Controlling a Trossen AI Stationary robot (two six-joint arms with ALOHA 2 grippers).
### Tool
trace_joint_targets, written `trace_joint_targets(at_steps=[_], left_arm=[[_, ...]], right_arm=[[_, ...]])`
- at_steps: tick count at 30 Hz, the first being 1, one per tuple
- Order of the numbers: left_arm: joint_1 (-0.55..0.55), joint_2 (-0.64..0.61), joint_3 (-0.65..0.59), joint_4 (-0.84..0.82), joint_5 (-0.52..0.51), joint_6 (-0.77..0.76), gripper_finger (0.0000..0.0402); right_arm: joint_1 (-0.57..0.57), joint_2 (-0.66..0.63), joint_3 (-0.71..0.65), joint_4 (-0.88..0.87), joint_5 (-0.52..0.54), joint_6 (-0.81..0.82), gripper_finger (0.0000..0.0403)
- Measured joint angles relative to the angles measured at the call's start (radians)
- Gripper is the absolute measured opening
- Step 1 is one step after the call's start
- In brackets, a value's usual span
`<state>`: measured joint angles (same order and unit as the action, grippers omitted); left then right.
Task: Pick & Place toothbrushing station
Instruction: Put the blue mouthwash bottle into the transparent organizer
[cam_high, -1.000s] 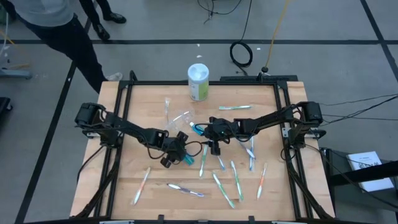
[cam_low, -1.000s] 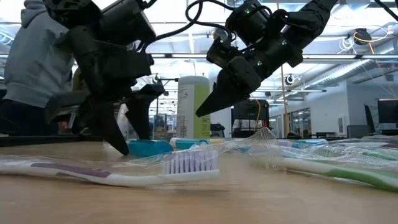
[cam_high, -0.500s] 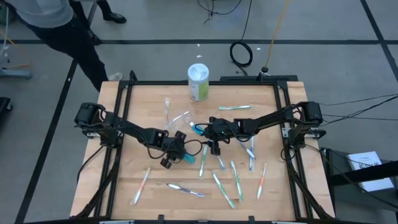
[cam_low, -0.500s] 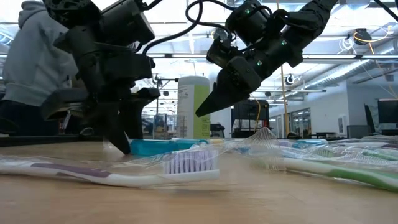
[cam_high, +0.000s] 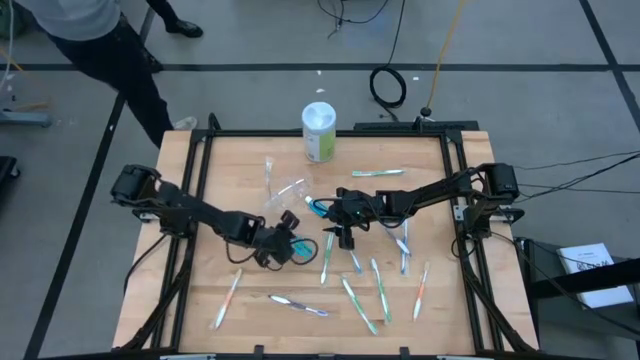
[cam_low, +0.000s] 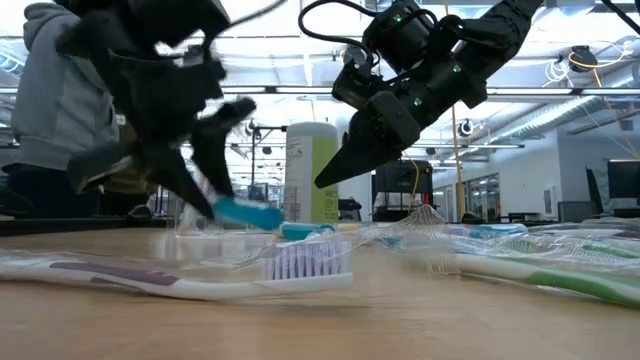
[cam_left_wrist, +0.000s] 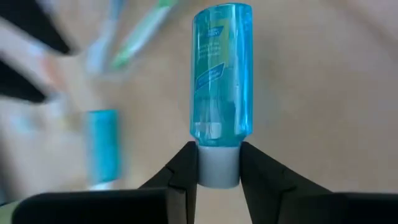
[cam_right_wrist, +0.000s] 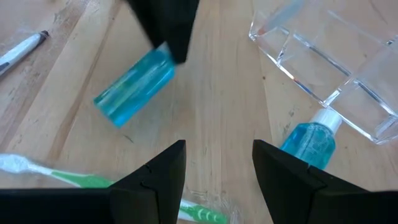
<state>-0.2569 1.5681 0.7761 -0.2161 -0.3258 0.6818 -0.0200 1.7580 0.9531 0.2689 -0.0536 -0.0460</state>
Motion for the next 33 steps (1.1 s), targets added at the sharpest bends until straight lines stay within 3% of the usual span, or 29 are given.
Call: trace_joint_targets(at_steps=[7, 11, 18, 25, 33], left_arm=[[-0.006, -0.136, 0.082, -0.232, -0.273, 0.171, 0.0092], [0.023, -0.144, 0.175, -0.356, -0.463, 0.269, 0.0092], [0.126, -0.133, 0.229, -0.478, -0.618, 0.491, 0.0092], [0.214, -0.110, 0.230, -0.477, -0.603, 0.717, 0.0092], [0.246, 0.005, 0.230, -0.455, -0.617, 0.878, 0.0092]], right_arm=[[0.000, 0.000, 0.000, -0.020, 0.000, 0.000, 0.0180], [0.000, 0.000, 0.000, -0.021, 0.000, 0.000, 0.0180], [0.000, 0.000, 0.000, -0.021, 0.000, 0.000, 0.0180], [0.000, 0.000, 0.000, -0.020, 0.000, 0.000, 0.0180], [0.000, 0.000, 0.000, -0.021, 0.000, 0.000, 0.0180]])
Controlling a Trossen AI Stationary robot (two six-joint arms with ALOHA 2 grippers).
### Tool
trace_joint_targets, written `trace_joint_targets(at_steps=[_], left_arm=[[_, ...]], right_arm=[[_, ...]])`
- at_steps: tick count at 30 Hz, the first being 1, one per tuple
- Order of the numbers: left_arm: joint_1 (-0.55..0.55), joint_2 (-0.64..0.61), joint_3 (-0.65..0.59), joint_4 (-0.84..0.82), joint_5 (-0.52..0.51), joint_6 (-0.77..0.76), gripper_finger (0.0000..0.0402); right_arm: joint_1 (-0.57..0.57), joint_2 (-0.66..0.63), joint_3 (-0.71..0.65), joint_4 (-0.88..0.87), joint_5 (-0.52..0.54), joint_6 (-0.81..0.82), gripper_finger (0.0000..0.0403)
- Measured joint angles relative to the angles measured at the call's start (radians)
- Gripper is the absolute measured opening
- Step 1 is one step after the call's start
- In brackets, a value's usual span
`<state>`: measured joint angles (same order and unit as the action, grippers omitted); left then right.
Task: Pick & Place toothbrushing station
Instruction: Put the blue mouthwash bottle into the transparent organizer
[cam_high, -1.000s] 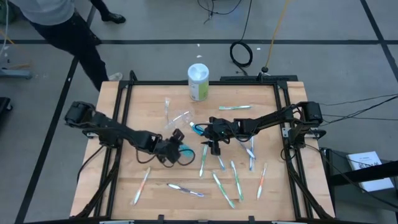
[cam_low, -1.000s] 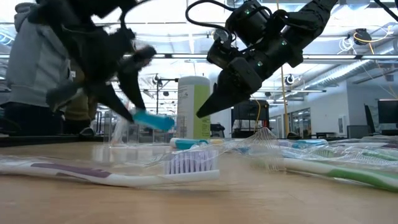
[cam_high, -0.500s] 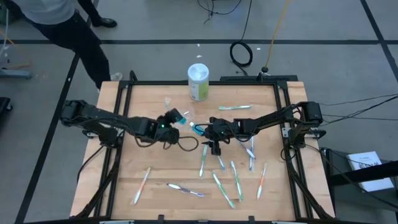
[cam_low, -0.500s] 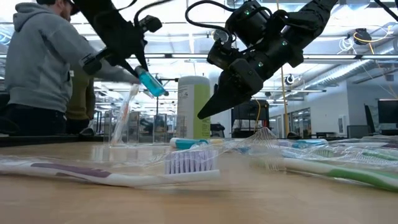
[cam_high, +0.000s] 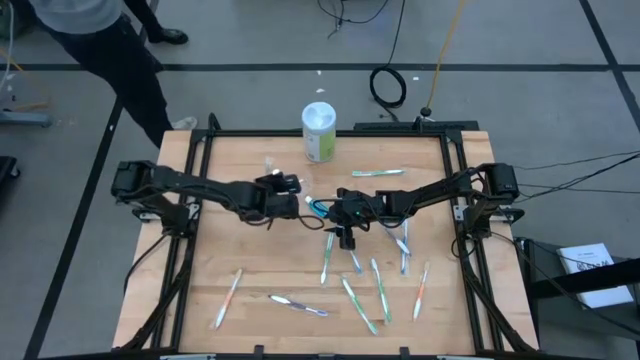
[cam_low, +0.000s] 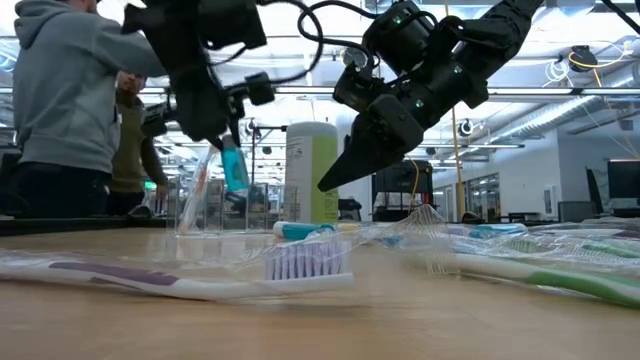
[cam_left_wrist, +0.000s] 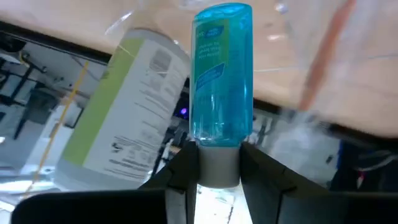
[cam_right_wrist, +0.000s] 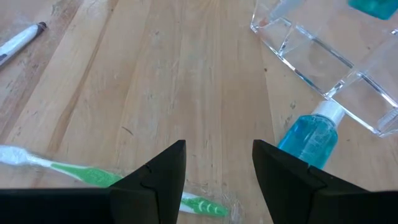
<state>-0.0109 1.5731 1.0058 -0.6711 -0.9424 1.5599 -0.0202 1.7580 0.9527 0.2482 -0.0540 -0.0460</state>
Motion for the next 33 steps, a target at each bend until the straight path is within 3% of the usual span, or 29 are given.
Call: trace_joint_targets(at_steps=[10, 33], left_arm=[[-0.012, 0.114, 0.000, 0.009, -0.002, 0.235, 0.0093], [-0.016, 0.156, 0.000, 0.076, 0.069, 0.147, 0.0099]], right_arm=[[0.000, 0.000, 0.000, -0.007, 0.000, 0.000, 0.0180], [0.000, 0.000, 0.000, -0.018, 0.000, 0.000, 0.0180]])
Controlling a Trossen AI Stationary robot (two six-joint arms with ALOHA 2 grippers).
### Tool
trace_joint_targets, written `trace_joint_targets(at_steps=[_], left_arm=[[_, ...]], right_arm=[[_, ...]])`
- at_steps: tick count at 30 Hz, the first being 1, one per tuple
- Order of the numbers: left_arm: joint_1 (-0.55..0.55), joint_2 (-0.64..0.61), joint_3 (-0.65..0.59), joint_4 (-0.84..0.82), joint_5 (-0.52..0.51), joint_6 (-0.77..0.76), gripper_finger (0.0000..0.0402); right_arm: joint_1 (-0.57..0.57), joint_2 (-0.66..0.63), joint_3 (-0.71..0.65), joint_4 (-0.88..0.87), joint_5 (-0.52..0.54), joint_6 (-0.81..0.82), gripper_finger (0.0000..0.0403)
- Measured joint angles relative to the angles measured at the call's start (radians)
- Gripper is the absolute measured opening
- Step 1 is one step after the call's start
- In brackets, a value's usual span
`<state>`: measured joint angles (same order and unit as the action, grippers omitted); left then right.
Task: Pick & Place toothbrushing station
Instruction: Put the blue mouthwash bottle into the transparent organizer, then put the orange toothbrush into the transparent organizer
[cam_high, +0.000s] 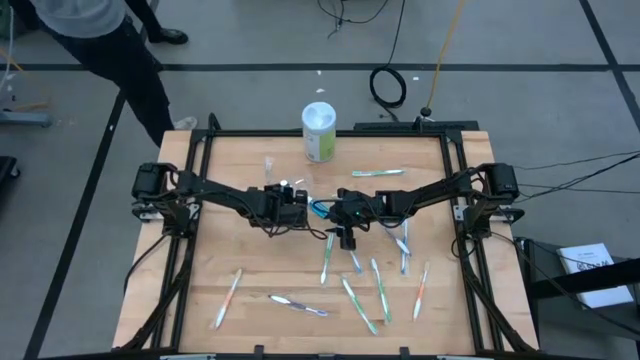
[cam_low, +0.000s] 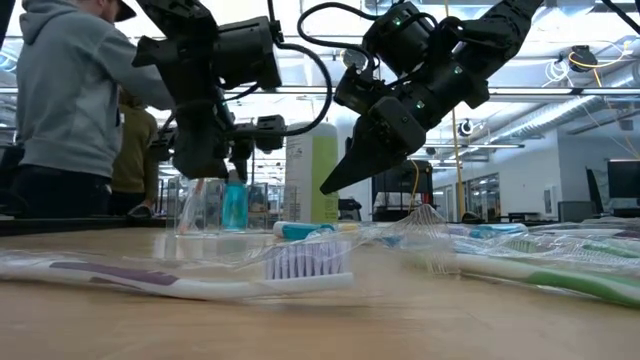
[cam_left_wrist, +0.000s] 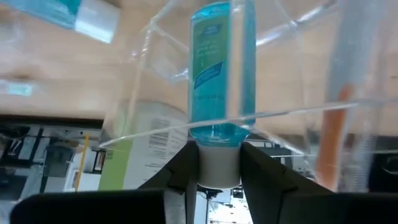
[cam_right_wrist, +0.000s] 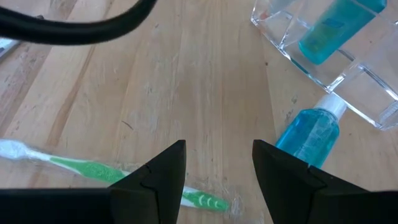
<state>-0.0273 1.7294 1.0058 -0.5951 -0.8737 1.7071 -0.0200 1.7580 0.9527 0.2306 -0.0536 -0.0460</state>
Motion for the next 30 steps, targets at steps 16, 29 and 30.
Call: trace_joint_targets(at_steps=[16, 29, 30], left_arm=[[-0.018, 0.000, 0.000, 0.084, -0.035, -0.066, 0.0192], [-0.040, -0.095, 0.000, 0.122, -0.014, -0.302, 0.0151], [-0.041, -0.116, -0.001, 0.121, 0.004, -0.343, 0.0149]], right_arm=[[0.000, 0.000, 0.000, -0.004, 0.000, 0.000, 0.0180], [0.000, 0.000, 0.000, -0.018, 0.000, 0.000, 0.0180], [0.000, 0.000, 0.000, -0.019, 0.000, 0.000, 0.0180]])
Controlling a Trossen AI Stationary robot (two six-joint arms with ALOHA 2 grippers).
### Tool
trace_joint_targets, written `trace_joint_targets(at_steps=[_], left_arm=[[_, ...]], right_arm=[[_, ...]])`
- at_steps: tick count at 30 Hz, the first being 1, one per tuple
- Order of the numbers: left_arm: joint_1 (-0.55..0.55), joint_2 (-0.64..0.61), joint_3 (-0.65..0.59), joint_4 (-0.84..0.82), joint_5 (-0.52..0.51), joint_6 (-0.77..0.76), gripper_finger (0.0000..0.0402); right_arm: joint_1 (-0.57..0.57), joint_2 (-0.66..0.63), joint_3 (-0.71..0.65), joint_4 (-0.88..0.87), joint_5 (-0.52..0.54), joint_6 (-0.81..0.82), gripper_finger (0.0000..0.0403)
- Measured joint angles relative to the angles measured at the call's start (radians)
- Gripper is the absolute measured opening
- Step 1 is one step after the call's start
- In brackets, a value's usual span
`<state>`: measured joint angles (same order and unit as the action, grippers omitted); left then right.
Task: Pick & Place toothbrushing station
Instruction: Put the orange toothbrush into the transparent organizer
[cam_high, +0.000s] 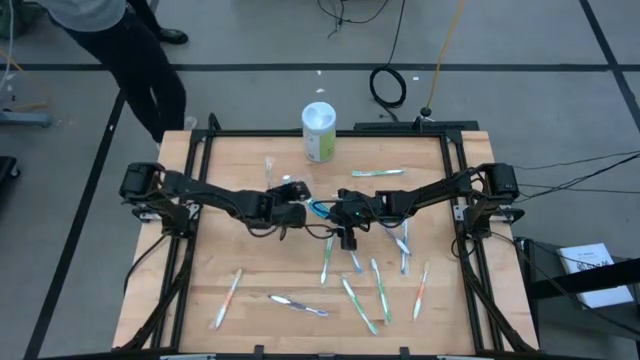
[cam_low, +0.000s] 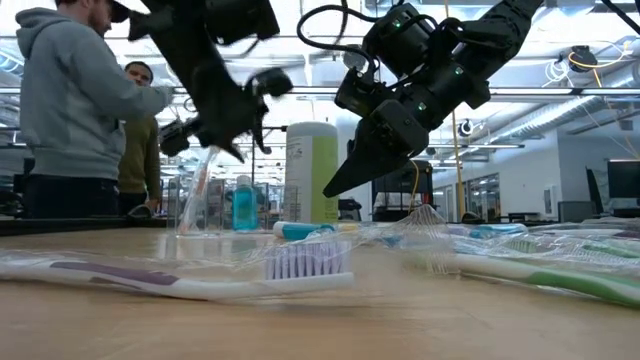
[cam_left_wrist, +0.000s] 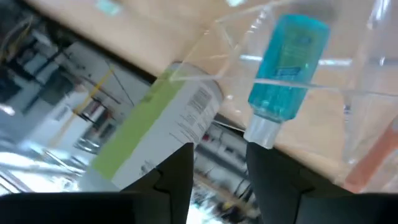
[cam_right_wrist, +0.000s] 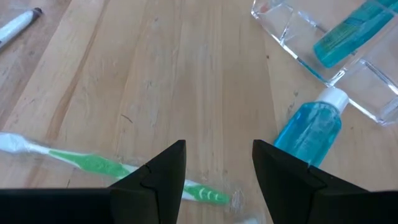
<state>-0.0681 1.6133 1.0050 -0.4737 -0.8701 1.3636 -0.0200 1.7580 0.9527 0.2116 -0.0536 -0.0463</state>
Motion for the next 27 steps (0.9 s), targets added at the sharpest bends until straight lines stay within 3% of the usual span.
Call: trace_joint_targets(at_steps=[6, 15, 19, 27], left_arm=[[0.000, -0.147, 0.000, -0.004, 0.142, -0.326, 0.0137], [0.000, -0.276, 0.000, -0.032, 0.176, -0.950, 0.0131], [0.000, -0.290, 0.000, -0.098, 0.200, -1.116, 0.0131], [0.000, -0.291, -0.078, -0.129, 0.200, -1.305, 0.0131]], right_arm=[[0.000, 0.000, 0.000, -0.002, 0.002, 0.000, 0.0180], [-0.032, -0.055, 0.001, -0.094, 0.028, 0.008, 0.0180], [-0.045, -0.128, 0.000, -0.191, 0.109, -0.005, 0.0180], [-0.080, -0.218, 0.000, -0.290, 0.106, -0.015, 0.0180]])
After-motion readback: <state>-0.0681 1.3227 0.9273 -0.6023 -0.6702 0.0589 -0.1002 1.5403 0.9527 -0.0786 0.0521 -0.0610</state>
